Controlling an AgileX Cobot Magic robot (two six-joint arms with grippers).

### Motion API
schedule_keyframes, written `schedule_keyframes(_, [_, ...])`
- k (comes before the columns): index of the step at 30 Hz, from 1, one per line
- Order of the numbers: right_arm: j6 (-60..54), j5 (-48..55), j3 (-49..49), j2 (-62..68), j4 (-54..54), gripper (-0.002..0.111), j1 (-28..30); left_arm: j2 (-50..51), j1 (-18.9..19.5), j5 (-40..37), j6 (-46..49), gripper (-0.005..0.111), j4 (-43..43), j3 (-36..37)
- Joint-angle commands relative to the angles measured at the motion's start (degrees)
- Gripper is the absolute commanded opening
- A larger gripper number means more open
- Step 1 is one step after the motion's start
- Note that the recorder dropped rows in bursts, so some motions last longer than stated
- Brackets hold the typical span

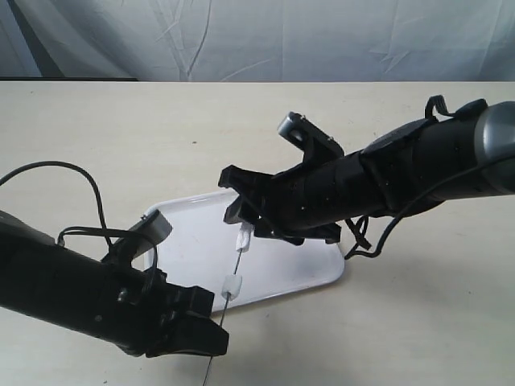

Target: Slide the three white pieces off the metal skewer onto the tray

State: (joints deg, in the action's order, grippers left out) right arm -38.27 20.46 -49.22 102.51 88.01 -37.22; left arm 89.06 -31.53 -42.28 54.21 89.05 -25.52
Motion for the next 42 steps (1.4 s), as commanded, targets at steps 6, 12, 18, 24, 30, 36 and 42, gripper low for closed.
schedule_keyframes(6, [2.8,3.05,-0.15,1.18,-5.17,0.047,1.17,-0.35,0.19,-0.23,-0.25,0.0,0.04,0.39])
schedule_keyframes(12, [2.8,3.09,-0.15,1.18,-5.17,0.047,1.17,-0.35,0.07,-2.72,-0.68,0.0,0.03,0.52])
schedule_keyframes(18, [2.67,3.18,-0.15,1.18,-5.17,0.025,1.17,-0.35,0.07,-4.01,-0.68,0.0,-0.18,0.52])
schedule_keyframes(24, [2.53,3.36,-0.15,1.18,-5.47,0.025,1.17,-0.35,0.07,-4.0,-0.68,0.0,-0.34,0.52])
schedule_keyframes(30, [2.53,4.38,-0.15,1.18,-5.47,0.025,1.17,-0.35,0.07,-2.94,-0.68,0.0,-0.64,0.52])
schedule_keyframes(36, [2.53,4.05,-0.15,1.18,-5.47,0.025,1.17,-0.35,0.07,-3.58,-0.68,0.0,-0.64,0.52])
schedule_keyframes(42, [2.53,3.21,-0.15,1.18,-5.47,0.023,1.17,-0.35,0.07,-3.75,-0.68,0.0,-0.64,0.52])
